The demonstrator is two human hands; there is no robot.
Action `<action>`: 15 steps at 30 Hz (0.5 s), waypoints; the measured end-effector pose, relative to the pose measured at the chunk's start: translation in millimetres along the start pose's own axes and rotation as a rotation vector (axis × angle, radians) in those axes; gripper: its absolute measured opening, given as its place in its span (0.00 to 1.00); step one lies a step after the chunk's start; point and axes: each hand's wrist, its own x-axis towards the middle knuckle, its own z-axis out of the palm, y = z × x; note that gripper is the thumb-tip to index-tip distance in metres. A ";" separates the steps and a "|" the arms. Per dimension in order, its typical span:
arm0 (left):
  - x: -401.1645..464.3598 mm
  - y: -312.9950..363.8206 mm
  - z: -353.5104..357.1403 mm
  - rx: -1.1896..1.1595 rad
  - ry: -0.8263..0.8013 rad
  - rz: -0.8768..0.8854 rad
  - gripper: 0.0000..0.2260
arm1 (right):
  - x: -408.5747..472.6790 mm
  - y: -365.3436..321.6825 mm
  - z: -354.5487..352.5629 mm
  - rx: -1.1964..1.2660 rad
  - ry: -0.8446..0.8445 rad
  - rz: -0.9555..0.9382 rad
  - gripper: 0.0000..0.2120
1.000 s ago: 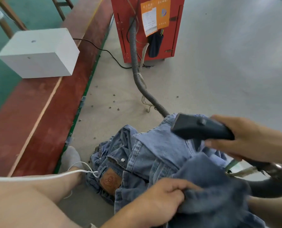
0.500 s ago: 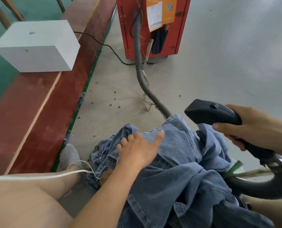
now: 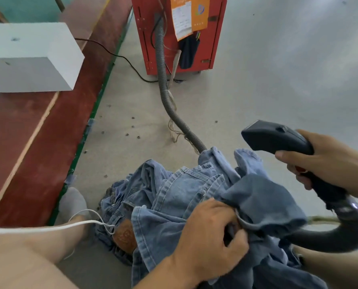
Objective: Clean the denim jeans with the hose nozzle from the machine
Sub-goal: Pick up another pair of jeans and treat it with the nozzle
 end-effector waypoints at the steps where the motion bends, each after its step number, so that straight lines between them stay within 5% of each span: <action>1: 1.1 1.9 1.3 0.121 0.047 -0.019 0.12 | -1.7 0.6 0.0 0.012 -0.005 0.000 0.14; 3: 6.9 1.3 3.7 0.296 0.116 -0.079 0.16 | -6.2 1.1 1.2 0.016 -0.020 -0.012 0.08; 8: 24.1 -9.5 -7.9 0.053 0.162 -0.398 0.18 | -20.5 0.4 6.1 -0.057 -0.051 -0.059 0.06; 15: 41.1 -11.9 -17.9 0.004 0.326 -0.480 0.13 | -32.7 -5.0 9.6 -0.133 -0.131 -0.151 0.07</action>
